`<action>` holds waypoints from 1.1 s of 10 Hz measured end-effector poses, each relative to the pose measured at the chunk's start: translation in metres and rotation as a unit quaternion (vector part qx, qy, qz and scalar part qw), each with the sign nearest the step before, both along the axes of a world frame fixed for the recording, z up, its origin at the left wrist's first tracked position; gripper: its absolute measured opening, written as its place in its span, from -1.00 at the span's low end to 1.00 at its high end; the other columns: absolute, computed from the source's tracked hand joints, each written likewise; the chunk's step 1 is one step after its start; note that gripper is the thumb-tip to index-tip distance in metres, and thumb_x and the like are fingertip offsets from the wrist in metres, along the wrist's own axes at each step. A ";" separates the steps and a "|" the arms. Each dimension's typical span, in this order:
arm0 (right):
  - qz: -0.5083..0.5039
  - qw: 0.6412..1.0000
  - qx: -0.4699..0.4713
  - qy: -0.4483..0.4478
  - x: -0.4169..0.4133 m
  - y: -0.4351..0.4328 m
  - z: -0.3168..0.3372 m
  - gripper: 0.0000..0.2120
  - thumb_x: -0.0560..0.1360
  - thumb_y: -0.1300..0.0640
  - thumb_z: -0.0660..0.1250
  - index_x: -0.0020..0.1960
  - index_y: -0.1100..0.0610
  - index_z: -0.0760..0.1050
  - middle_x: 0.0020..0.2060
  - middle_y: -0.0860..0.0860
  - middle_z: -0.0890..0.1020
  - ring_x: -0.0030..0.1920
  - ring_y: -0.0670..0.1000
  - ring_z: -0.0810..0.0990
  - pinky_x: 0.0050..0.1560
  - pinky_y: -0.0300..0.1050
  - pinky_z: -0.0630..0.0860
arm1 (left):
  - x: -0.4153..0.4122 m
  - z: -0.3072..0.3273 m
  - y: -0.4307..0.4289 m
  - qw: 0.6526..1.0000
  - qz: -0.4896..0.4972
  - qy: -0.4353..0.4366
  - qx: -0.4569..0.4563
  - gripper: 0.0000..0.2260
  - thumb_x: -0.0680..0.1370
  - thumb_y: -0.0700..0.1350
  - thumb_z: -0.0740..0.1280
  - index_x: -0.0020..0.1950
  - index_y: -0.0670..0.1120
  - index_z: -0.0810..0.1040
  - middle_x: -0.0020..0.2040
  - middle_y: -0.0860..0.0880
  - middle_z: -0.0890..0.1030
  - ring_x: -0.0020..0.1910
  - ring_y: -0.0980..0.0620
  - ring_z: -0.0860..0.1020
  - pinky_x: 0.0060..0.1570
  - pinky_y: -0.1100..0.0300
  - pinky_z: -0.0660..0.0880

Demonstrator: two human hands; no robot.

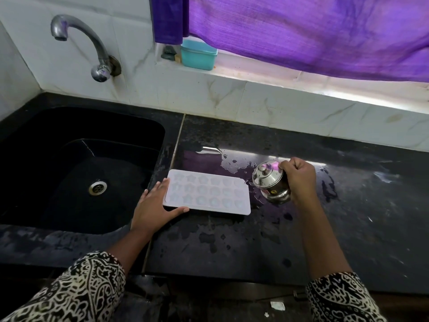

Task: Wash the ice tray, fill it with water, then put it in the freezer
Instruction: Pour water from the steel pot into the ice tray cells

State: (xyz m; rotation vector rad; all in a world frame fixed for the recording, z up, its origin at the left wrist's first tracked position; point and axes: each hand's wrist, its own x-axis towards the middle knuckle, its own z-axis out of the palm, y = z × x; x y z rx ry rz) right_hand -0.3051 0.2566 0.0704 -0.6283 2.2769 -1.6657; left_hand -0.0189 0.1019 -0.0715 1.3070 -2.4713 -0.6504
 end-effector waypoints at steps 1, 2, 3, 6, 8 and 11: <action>0.003 1.000 -0.002 0.001 -0.001 0.000 0.001 -0.66 0.41 0.27 0.35 -0.44 0.09 0.28 -0.50 -0.01 0.36 -0.46 -0.06 0.31 -0.42 -0.21 0.32 | 0.000 -0.001 0.000 1.000 0.000 0.000 0.000 0.06 0.21 0.58 0.08 0.57 0.03 0.05 0.56 0.07 0.17 0.54 0.12 0.08 0.51 0.07 -0.02; -0.001 1.000 -0.011 -0.004 -0.001 0.000 0.002 -0.65 0.41 0.28 0.35 -0.44 0.09 0.28 -0.51 0.00 0.35 -0.46 -0.06 0.30 -0.45 -0.23 0.31 | 0.000 0.000 0.000 1.000 -0.001 0.000 0.001 0.06 0.21 0.58 0.08 0.57 0.02 0.05 0.56 0.07 0.17 0.54 0.12 0.07 0.51 0.07 -0.02; 0.000 1.000 -0.017 -0.011 -0.002 -0.001 0.002 -0.68 0.41 0.28 0.34 -0.42 0.10 0.29 -0.48 0.01 0.37 -0.43 -0.05 0.32 -0.43 -0.22 0.33 | 0.000 0.000 0.000 1.000 -0.004 -0.002 -0.001 0.06 0.21 0.58 0.07 0.57 0.02 0.05 0.56 0.07 0.16 0.54 0.11 0.07 0.50 0.07 -0.02; 0.010 1.000 0.006 0.002 0.000 -0.002 -0.005 -0.65 0.41 0.27 0.35 -0.44 0.08 0.27 -0.50 -0.01 0.34 -0.45 -0.04 0.29 -0.41 -0.21 0.31 | 0.000 0.001 0.000 1.000 -0.005 -0.004 -0.001 0.06 0.21 0.59 0.06 0.57 0.02 0.05 0.56 0.07 0.16 0.54 0.11 0.07 0.51 0.06 -0.01; -0.017 0.995 -0.047 -0.081 -0.001 -0.001 -0.004 -0.66 0.39 0.31 0.34 -0.45 0.08 0.28 -0.49 0.02 0.34 -0.44 -0.04 0.29 -0.40 -0.17 0.29 | 0.001 0.002 0.002 1.000 -0.001 0.004 0.000 0.06 0.21 0.58 0.07 0.57 0.02 0.05 0.56 0.08 0.17 0.54 0.13 0.07 0.51 0.07 -0.03; -0.017 0.960 -0.183 -0.210 0.023 -0.011 0.016 -0.75 0.45 0.39 0.22 -0.36 0.16 0.37 -0.63 -0.13 0.46 -0.58 -0.19 0.41 -0.53 -0.40 0.35 | 0.001 0.004 0.003 1.000 -0.003 0.003 0.003 0.10 0.17 0.62 0.04 0.57 0.02 0.06 0.56 0.08 0.17 0.54 0.13 0.07 0.51 0.08 -0.03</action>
